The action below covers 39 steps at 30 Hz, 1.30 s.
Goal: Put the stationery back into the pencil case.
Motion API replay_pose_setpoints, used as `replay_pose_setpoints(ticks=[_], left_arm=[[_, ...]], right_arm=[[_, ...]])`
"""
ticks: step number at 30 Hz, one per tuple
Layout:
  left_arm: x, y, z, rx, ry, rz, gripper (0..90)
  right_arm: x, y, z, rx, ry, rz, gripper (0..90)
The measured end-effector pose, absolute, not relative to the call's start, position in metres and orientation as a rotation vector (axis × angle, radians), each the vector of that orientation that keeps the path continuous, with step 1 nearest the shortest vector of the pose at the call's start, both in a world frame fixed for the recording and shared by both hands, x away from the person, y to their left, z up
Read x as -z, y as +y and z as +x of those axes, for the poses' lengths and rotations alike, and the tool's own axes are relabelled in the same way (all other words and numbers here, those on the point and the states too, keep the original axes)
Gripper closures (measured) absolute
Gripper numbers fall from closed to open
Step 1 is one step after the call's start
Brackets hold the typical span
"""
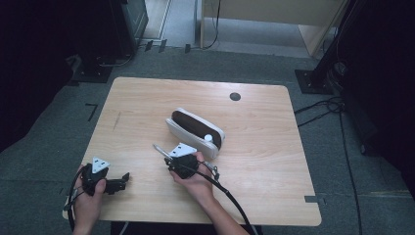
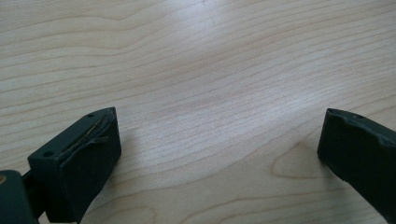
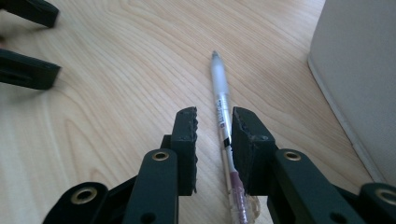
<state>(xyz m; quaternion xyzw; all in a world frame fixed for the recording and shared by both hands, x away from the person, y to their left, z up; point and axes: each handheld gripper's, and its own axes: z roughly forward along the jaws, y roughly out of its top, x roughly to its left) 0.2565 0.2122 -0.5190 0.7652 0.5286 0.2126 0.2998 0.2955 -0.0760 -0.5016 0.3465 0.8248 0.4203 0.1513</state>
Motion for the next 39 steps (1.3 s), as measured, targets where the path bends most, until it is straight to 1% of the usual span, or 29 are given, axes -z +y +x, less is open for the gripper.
replay_pose_setpoints(ticks=[17, 27, 34, 39], left_arm=[[0.519, 0.212, 0.256, -0.565, 1.403, 2.033, 0.0], [0.519, 0.212, 0.256, -0.565, 1.403, 2.032, 0.0], [0.519, 0.212, 0.256, -0.565, 1.403, 2.032, 0.0], [0.519, 0.212, 0.256, -0.565, 1.403, 2.032, 0.0]], right_arm=[[0.513, -0.087, 0.289, -1.111, 2.377, 1.01, 73.8], [0.515, -0.089, 0.289, -1.067, 2.367, 0.995, 72.3], [0.517, -0.092, 0.287, -1.064, 2.391, 0.987, 75.5], [0.517, -0.096, 0.285, -1.073, 2.395, 0.989, 75.7]])
